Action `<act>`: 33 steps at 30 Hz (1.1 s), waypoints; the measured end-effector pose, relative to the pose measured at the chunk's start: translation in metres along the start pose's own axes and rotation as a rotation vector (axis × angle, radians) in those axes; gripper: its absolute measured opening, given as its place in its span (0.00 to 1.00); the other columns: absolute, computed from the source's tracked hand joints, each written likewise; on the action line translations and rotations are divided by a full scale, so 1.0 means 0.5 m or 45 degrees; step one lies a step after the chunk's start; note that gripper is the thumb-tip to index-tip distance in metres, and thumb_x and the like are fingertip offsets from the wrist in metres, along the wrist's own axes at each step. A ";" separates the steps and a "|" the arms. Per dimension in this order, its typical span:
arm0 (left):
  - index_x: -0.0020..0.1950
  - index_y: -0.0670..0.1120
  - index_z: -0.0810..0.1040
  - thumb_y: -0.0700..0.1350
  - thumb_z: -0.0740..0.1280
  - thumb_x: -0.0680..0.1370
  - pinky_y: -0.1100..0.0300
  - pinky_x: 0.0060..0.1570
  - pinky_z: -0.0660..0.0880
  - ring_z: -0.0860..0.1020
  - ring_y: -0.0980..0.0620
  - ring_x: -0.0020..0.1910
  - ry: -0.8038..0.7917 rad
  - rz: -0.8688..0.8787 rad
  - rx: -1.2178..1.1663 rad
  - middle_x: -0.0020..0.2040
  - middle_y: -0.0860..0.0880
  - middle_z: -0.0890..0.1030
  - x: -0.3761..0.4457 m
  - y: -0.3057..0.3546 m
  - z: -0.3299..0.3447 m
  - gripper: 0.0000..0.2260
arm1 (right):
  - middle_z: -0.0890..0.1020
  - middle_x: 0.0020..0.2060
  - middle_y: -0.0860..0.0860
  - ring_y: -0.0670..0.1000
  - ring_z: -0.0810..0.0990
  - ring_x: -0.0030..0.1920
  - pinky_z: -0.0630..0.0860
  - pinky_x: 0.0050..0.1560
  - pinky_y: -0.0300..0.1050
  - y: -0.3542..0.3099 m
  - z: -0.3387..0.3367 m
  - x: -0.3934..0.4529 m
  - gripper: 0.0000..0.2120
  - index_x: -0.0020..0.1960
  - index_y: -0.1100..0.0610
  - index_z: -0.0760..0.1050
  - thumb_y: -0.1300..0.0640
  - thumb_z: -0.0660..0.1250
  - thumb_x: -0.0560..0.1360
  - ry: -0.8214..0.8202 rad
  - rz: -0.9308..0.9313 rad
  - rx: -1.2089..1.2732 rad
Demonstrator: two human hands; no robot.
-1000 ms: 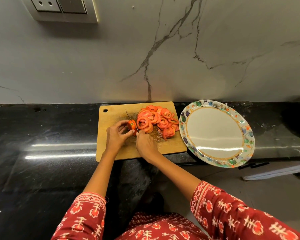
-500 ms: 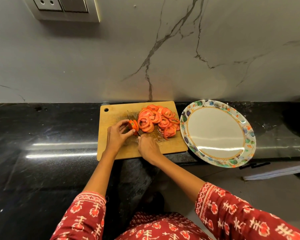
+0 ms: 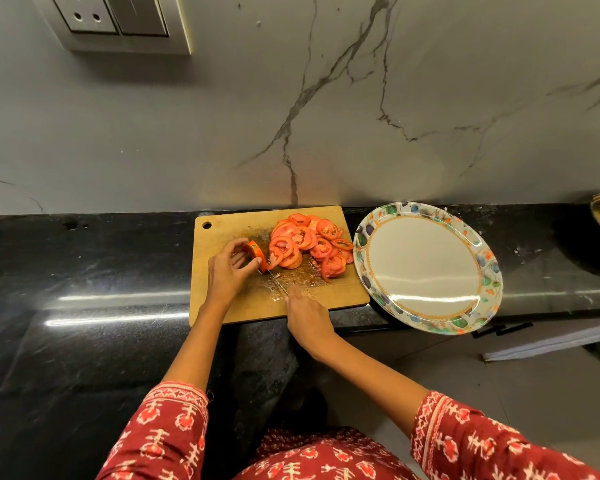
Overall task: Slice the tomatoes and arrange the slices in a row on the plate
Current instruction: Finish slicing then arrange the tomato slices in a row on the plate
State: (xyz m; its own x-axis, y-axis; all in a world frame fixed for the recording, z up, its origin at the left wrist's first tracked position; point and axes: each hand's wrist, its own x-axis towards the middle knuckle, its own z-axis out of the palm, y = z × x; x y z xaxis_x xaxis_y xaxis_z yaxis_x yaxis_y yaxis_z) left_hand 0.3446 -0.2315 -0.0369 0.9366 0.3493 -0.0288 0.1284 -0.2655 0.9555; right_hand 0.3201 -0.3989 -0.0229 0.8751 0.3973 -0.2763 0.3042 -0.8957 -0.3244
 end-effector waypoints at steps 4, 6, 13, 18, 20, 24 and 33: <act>0.64 0.40 0.71 0.35 0.71 0.71 0.54 0.59 0.74 0.76 0.46 0.59 0.004 0.011 -0.010 0.59 0.39 0.77 0.004 0.006 0.000 0.21 | 0.81 0.52 0.59 0.61 0.80 0.53 0.75 0.47 0.52 0.019 0.003 -0.025 0.12 0.63 0.63 0.65 0.60 0.50 0.83 -0.027 -0.020 -0.114; 0.62 0.40 0.73 0.35 0.70 0.72 0.55 0.59 0.74 0.76 0.47 0.58 -0.002 0.033 -0.002 0.59 0.40 0.77 0.005 0.010 0.002 0.19 | 0.81 0.51 0.59 0.61 0.81 0.52 0.75 0.46 0.53 0.030 0.000 -0.032 0.11 0.61 0.63 0.65 0.62 0.50 0.82 -0.041 0.000 -0.145; 0.59 0.41 0.76 0.35 0.71 0.71 0.57 0.58 0.74 0.77 0.50 0.57 -0.010 0.072 0.022 0.57 0.45 0.78 -0.005 0.004 -0.008 0.17 | 0.80 0.50 0.61 0.62 0.79 0.51 0.73 0.44 0.52 0.029 -0.017 -0.040 0.17 0.60 0.64 0.67 0.54 0.47 0.83 0.049 0.033 0.069; 0.60 0.43 0.75 0.37 0.74 0.69 0.56 0.61 0.72 0.74 0.49 0.60 -0.035 0.071 0.034 0.60 0.43 0.76 -0.008 0.004 -0.003 0.20 | 0.80 0.50 0.61 0.62 0.79 0.51 0.69 0.42 0.48 0.015 -0.018 -0.029 0.17 0.61 0.64 0.67 0.54 0.47 0.83 0.057 0.046 0.168; 0.60 0.42 0.75 0.35 0.73 0.69 0.56 0.62 0.71 0.74 0.48 0.61 -0.035 0.064 0.027 0.61 0.42 0.76 -0.008 0.004 0.002 0.20 | 0.80 0.50 0.61 0.61 0.79 0.51 0.69 0.42 0.48 0.009 -0.014 -0.019 0.16 0.61 0.64 0.68 0.54 0.48 0.83 0.035 0.030 0.161; 0.57 0.44 0.73 0.33 0.73 0.68 0.54 0.61 0.73 0.75 0.46 0.60 -0.040 0.042 -0.010 0.60 0.42 0.75 -0.006 0.008 0.004 0.20 | 0.79 0.52 0.61 0.62 0.79 0.53 0.73 0.48 0.51 0.000 -0.010 -0.005 0.16 0.61 0.64 0.67 0.54 0.48 0.83 -0.005 0.049 0.125; 0.57 0.43 0.71 0.30 0.74 0.66 0.61 0.59 0.72 0.73 0.52 0.59 -0.034 -0.081 -0.109 0.58 0.47 0.74 -0.010 0.011 -0.009 0.24 | 0.80 0.50 0.61 0.62 0.79 0.51 0.71 0.44 0.50 0.009 -0.003 -0.005 0.16 0.62 0.63 0.67 0.55 0.49 0.83 0.035 0.033 0.161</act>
State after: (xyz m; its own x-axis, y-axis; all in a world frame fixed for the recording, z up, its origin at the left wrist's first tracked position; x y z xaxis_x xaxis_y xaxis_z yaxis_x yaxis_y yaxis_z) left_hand 0.3391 -0.2309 -0.0303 0.9360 0.3386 -0.0967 0.1604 -0.1657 0.9730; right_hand 0.3200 -0.4041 -0.0225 0.8926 0.3670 -0.2620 0.2326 -0.8725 -0.4297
